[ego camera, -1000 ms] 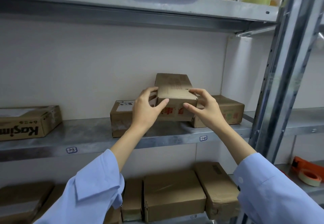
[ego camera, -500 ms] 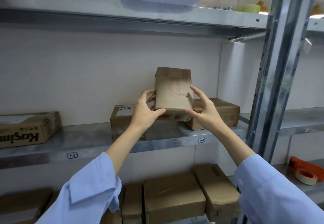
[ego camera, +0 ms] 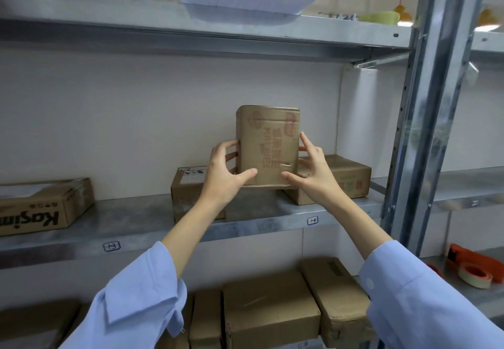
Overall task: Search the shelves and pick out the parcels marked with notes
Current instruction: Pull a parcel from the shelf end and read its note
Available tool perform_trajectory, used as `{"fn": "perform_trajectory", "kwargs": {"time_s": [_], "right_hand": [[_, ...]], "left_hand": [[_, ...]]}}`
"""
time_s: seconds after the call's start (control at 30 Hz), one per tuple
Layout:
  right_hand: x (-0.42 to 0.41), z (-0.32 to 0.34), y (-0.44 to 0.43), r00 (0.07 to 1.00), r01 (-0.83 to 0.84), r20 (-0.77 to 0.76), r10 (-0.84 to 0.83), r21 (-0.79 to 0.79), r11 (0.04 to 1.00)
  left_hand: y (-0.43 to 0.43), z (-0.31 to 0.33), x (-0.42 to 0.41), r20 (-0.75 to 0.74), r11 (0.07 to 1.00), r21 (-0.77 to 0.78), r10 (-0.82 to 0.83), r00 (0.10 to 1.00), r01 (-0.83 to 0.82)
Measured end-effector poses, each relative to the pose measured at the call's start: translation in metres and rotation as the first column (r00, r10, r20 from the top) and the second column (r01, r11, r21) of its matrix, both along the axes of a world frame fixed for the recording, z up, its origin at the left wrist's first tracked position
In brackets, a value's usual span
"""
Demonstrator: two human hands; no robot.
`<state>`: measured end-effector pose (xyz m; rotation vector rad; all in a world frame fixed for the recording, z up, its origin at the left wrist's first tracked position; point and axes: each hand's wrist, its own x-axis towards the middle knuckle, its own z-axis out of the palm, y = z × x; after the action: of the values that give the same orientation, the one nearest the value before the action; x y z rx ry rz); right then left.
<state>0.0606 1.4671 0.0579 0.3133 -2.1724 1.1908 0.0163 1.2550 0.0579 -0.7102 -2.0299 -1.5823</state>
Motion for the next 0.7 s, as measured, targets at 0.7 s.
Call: {"fn": "perform_trajectory", "kwargs": {"time_s": [0.7], "right_hand": [[0.013, 0.009, -0.003, 0.999, -0.044, 0.023, 0.045, -0.035, 0.998]], "left_hand": [[-0.004, 0.006, 0.010, 0.025, 0.986, 0.015, -0.166, 0.986, 0.165]]}}
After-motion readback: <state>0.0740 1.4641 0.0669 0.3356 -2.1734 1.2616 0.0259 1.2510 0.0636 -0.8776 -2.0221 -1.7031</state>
